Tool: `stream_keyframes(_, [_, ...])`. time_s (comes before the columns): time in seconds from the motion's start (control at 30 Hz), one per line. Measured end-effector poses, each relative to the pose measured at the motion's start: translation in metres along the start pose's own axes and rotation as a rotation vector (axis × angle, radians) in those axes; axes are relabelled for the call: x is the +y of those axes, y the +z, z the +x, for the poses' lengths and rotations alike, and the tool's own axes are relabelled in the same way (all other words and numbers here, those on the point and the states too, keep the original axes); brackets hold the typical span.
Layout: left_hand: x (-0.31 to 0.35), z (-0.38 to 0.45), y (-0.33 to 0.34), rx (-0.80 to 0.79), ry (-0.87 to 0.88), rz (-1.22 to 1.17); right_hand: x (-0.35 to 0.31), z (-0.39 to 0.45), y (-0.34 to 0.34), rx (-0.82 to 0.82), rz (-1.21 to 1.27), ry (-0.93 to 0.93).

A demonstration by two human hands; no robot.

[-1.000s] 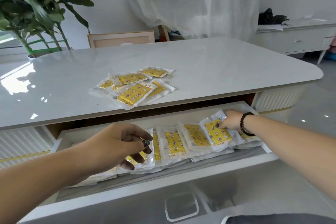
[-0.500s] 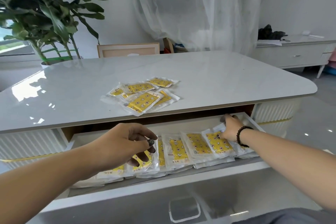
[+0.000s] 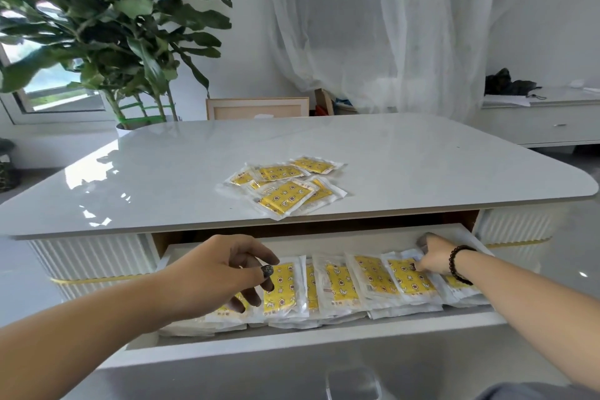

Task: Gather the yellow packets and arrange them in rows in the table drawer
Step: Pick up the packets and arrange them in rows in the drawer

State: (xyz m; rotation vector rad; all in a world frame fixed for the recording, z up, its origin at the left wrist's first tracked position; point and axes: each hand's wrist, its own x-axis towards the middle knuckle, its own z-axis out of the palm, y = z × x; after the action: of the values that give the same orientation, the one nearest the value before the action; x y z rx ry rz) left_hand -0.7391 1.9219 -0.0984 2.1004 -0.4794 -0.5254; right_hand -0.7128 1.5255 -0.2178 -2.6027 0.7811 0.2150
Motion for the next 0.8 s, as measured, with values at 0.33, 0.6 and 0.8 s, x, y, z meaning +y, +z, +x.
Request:
stream_keyframes(0.33, [-0.01,0.009,-0.008,0.153,0.016,-0.035,-0.029,-0.033,-0.016,0.273,0.047,-0.133])
stream_keyframes(0.6, [-0.013,0.049,-0.01,0.293,0.053,0.279,-0.132,-0.072,-0.036,0.196,0.058,-0.318])
stream_keyframes(0.8, [0.001,0.1,-0.012,0.412,0.023,0.528,-0.204,-0.063,-0.066,0.228,-0.024,-0.293])
